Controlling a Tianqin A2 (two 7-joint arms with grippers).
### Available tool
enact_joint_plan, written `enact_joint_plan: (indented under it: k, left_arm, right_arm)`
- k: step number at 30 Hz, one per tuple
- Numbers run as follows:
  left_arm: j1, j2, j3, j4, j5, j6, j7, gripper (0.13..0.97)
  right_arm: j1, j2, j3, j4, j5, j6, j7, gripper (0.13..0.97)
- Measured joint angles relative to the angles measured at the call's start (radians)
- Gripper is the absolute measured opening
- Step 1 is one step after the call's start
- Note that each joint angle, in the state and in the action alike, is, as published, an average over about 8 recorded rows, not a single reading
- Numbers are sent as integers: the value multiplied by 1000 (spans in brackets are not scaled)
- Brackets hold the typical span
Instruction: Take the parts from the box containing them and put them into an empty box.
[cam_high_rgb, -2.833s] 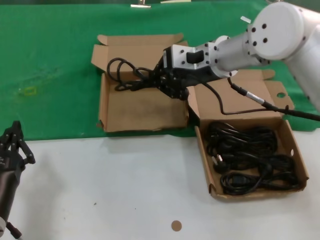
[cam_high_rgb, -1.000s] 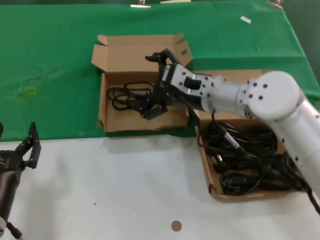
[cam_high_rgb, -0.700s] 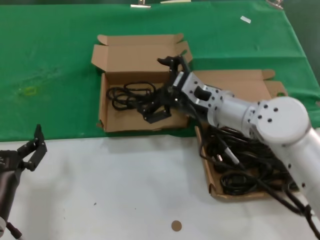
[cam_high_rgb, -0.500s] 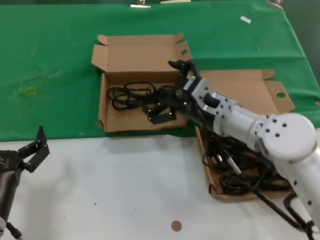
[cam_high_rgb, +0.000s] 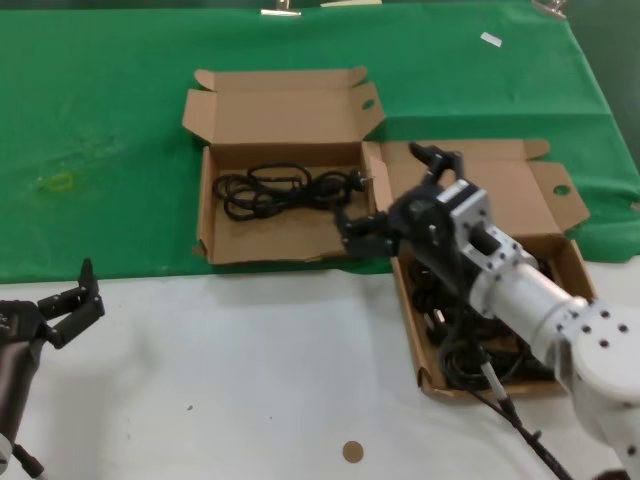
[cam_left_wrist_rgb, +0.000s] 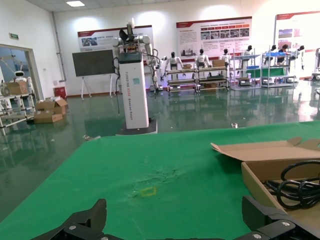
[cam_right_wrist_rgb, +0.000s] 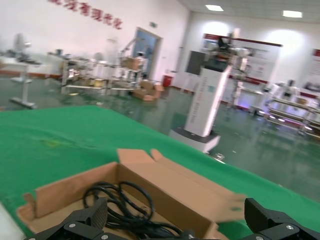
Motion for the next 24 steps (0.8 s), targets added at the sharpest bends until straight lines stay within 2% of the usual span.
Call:
enact_joint_plan:
  k: [10, 19, 24]
  left_arm:
    - [0, 0, 0, 0, 0, 0, 0, 965]
    - [0, 0, 0, 0, 0, 0, 0, 965]
    - [0, 0, 0, 0, 0, 0, 0, 966]
  right_arm:
    - [-162, 10, 80, 110, 84, 120, 11, 966]
    - [-302, 18, 149, 205, 156, 224, 21, 966]
    - [-337, 20, 166, 229, 174, 250, 23, 966]
